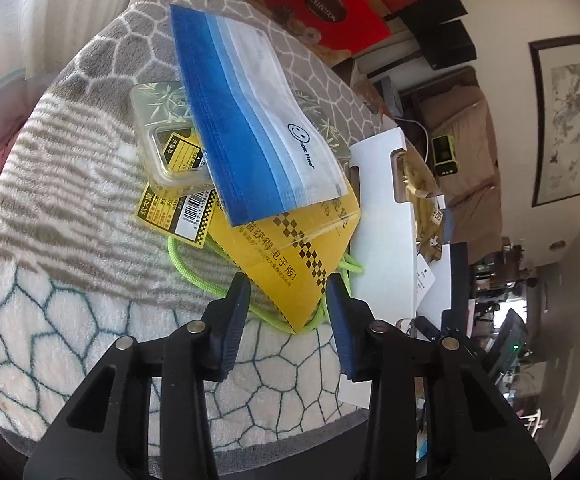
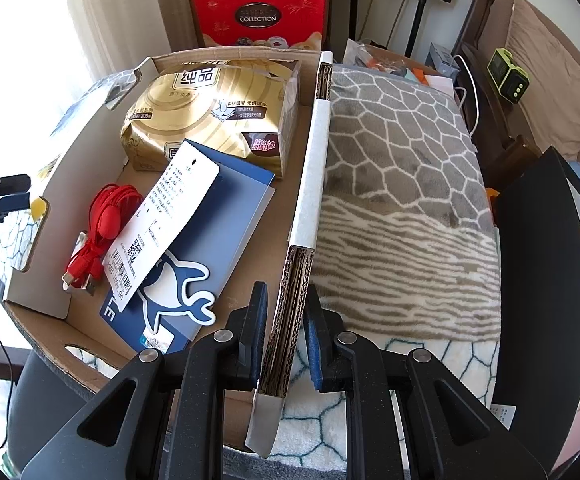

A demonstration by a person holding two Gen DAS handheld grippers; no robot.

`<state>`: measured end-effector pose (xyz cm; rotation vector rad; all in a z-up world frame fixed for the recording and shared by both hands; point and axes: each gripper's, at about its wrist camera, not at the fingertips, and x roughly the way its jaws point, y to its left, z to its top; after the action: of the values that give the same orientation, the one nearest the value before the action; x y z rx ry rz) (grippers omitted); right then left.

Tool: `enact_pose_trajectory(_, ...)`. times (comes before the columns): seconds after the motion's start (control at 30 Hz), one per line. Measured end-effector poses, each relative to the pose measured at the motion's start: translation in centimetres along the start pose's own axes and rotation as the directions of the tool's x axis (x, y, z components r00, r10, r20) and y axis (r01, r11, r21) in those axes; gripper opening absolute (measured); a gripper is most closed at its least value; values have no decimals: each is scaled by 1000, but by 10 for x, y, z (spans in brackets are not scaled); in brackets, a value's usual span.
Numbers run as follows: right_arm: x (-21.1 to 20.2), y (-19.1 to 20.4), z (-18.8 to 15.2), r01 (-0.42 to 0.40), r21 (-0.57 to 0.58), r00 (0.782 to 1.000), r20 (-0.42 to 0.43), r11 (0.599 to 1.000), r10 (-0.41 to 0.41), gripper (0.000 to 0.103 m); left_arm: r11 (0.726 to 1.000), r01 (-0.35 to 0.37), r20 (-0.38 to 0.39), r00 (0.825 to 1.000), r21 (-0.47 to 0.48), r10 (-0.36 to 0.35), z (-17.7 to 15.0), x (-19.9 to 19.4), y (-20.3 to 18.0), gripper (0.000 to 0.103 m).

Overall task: Organize objects
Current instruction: 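Grasp the yellow instruction booklet with the left gripper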

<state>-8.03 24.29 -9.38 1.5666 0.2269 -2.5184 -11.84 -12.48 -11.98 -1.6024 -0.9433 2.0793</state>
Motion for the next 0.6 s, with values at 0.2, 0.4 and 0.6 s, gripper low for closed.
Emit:
enact_pose_trajectory(0.2, 2, 1, -1, 2, 0, 1000, -1, 1000, -2, 17, 998, 65, 33, 997, 3, -65, -2, 2, -2, 8)
enact_pose_trajectory(0.4, 3, 0, -1, -1, 4, 1000, -3, 1000, 1, 17, 980, 173, 34, 985, -101, -170, 5, 12, 9, 24)
enact_pose_trajectory(0.6, 3, 0, -1, 0, 4, 1000, -4, 1000, 0, 17, 976, 182, 67, 982, -118, -175, 5, 24, 1, 47)
